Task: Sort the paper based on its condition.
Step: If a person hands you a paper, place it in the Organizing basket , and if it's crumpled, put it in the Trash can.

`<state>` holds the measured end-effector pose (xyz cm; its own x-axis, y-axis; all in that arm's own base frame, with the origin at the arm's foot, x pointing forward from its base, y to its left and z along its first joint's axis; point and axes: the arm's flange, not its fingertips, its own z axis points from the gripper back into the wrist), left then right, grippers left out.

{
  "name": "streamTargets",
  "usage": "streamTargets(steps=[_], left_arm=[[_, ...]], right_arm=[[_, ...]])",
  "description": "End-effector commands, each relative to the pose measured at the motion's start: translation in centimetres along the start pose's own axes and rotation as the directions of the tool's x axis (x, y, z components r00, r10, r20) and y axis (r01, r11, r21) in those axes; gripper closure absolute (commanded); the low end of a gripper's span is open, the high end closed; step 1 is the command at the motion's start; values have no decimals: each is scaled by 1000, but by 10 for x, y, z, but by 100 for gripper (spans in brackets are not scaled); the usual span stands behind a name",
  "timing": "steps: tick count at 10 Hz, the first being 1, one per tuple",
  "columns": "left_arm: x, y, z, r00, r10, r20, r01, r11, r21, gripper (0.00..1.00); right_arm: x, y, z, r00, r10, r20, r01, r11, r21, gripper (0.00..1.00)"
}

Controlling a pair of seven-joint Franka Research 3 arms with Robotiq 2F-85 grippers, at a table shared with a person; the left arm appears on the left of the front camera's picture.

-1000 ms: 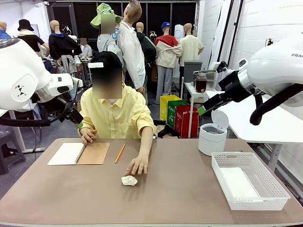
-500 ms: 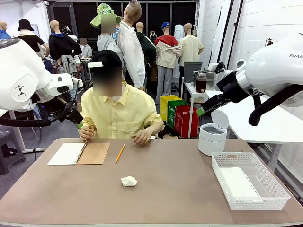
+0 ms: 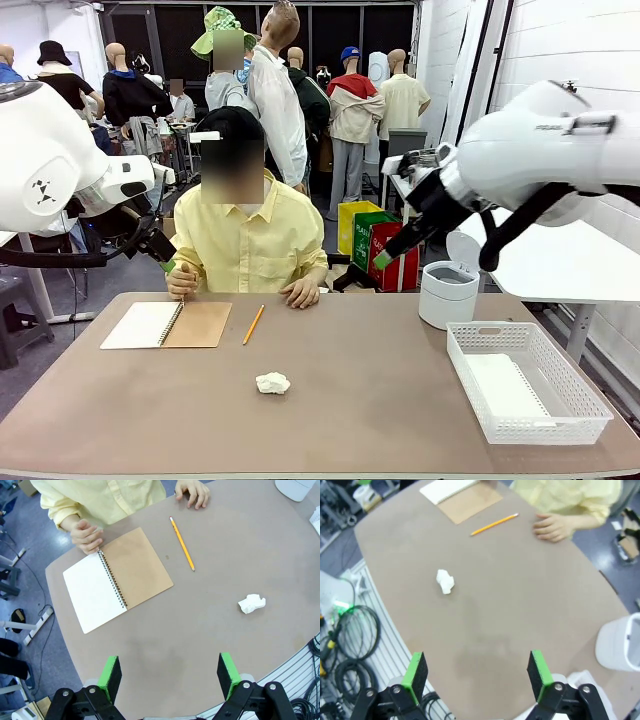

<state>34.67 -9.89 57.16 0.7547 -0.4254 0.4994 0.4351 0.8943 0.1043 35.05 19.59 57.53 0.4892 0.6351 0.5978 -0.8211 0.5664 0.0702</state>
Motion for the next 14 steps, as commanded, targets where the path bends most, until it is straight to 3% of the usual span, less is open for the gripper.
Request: streamTargets(steps=[1, 4, 11, 14], left_arm=[[0, 2, 0, 1000, -2, 0, 2, 1000, 4, 0], [0, 2, 0, 1000, -2, 0, 2, 1000, 4, 0], [0, 2, 0, 1000, -2, 0, 2, 1000, 4, 0], [0, 2, 0, 1000, -2, 0, 2, 1000, 4, 0]], right_arm=[[17, -3, -21, 996, 81, -42, -79, 996, 47, 0], [22, 8, -49, 988, 123, -96, -116, 990, 82, 0], [18, 7, -41, 992, 94, -84, -91, 995, 34, 0], [43, 21, -94, 964, 218, -152, -200, 972, 121, 0]])
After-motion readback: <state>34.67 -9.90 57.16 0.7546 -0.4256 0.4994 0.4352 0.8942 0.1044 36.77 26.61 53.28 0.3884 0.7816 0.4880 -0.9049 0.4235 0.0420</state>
